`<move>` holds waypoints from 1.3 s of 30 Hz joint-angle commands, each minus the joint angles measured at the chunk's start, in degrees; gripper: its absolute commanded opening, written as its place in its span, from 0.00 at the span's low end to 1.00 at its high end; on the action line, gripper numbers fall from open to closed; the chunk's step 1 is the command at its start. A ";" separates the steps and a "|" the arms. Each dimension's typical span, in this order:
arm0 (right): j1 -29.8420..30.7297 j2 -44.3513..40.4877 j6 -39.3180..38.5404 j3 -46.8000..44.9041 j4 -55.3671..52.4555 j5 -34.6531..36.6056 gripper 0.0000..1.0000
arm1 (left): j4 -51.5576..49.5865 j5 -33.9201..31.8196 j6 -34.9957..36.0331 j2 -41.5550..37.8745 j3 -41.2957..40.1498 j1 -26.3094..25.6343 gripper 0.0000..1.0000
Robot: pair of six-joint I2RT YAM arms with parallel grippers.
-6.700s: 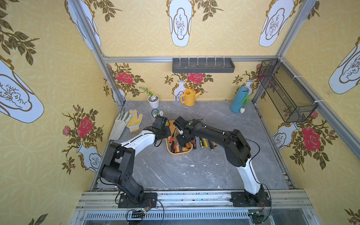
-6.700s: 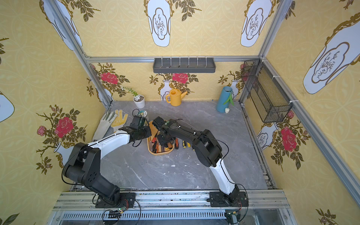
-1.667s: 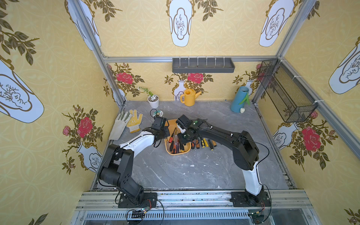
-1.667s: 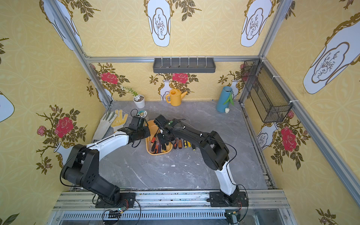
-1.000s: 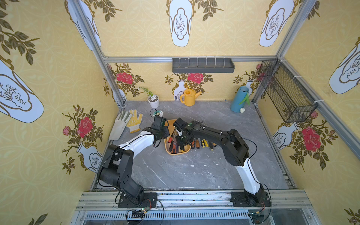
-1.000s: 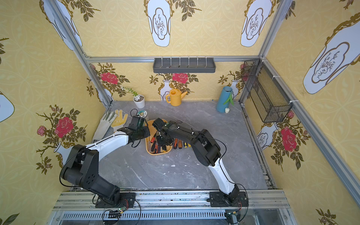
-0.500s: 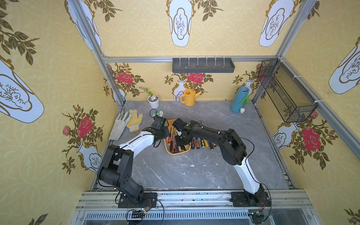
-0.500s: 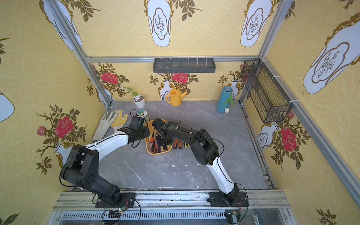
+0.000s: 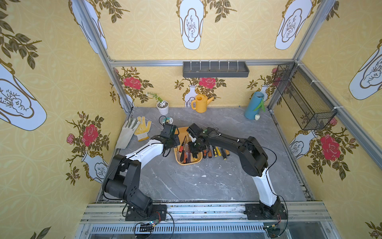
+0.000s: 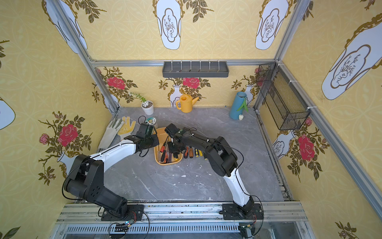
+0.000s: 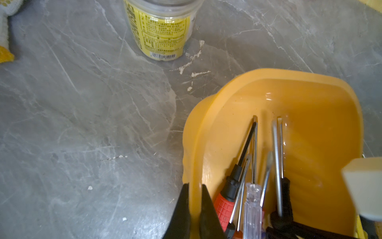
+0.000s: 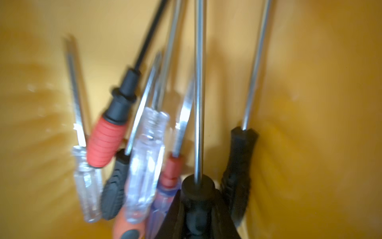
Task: Take out the screwdriver from the storage box
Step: Pick up the screwdriver from the storage box, then place the screwdriver at the center of the board.
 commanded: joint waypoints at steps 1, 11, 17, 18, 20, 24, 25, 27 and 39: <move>-0.35 -2.03 0.96 -1.03 5.42 -3.18 0.00 | 2.11 0.22 0.12 0.11 -0.14 0.09 0.00; -0.53 -6.67 0.78 -3.46 9.59 -5.17 0.00 | 2.19 0.32 -0.06 0.74 0.00 0.10 0.00; -1.64 -12.29 0.50 -9.22 13.68 -3.97 0.00 | 2.46 0.51 -0.26 1.27 0.01 0.10 0.00; -1.94 -13.19 0.42 -9.91 13.89 -3.55 0.00 | 2.57 0.63 -0.26 1.28 0.01 0.13 0.00; -2.76 -15.01 -0.12 -11.74 14.12 -2.48 0.00 | 2.73 0.85 -0.27 1.45 -0.05 0.11 0.00; -5.61 -18.11 -0.90 -15.35 13.36 -0.85 0.00 | 2.77 0.95 -0.27 1.89 0.22 0.09 0.00; -6.05 -18.62 -1.13 -15.98 13.19 -0.59 0.00 | 2.86 0.95 -0.25 1.83 0.22 0.12 0.00; -7.59 -19.49 -1.72 -17.43 12.20 0.01 0.00 | 2.91 0.95 -0.39 1.72 0.13 0.11 0.00; -10.26 -10.86 -3.60 -12.55 -1.38 7.70 0.00 | 2.76 0.86 -0.43 1.46 0.04 0.12 0.00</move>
